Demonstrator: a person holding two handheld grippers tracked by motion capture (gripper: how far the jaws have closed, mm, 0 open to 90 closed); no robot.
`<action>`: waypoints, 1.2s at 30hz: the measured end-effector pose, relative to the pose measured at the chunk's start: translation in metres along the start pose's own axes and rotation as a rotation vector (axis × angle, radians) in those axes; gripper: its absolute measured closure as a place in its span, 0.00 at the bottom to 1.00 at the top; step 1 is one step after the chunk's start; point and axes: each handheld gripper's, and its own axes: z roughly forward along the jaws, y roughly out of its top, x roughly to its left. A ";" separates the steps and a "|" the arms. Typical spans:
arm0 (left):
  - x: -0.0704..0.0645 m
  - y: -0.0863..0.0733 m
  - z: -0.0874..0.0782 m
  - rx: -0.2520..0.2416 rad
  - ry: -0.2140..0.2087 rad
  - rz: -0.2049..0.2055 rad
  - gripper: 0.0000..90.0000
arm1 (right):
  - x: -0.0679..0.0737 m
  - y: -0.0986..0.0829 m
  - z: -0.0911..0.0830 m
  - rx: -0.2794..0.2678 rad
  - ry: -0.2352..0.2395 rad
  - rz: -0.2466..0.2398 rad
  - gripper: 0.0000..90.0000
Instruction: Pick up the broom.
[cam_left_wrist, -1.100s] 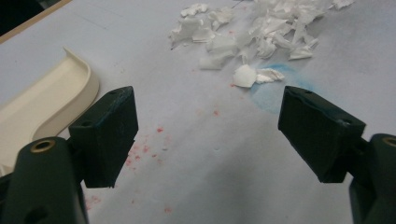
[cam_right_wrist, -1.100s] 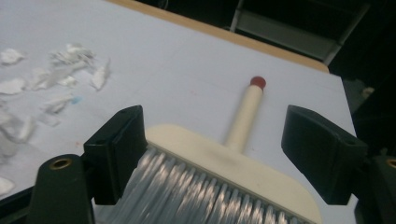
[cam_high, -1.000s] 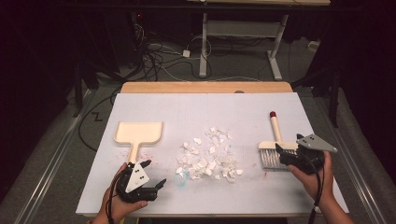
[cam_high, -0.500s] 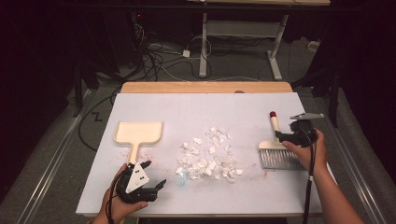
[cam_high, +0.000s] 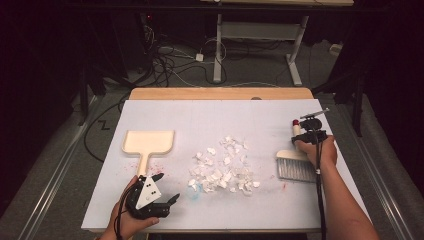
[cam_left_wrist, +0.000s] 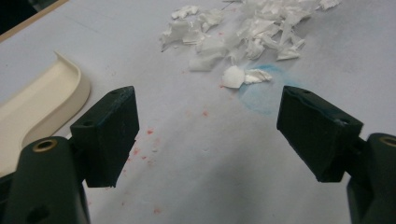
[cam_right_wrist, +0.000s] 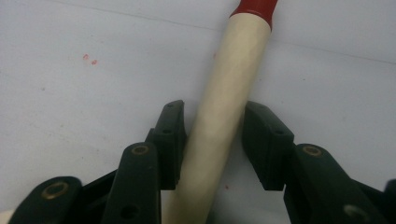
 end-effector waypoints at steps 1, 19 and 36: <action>-0.001 0.000 0.000 0.002 -0.001 0.004 0.22 | 0.001 0.001 0.000 0.003 -0.003 -0.002 0.69; -0.003 0.003 0.002 0.010 0.011 -0.019 0.23 | 0.003 -0.014 -0.030 -0.216 0.050 -0.043 0.79; -0.010 0.045 0.006 -0.067 -0.041 -0.066 0.23 | 0.038 -0.045 -0.135 -0.593 0.188 -0.147 0.79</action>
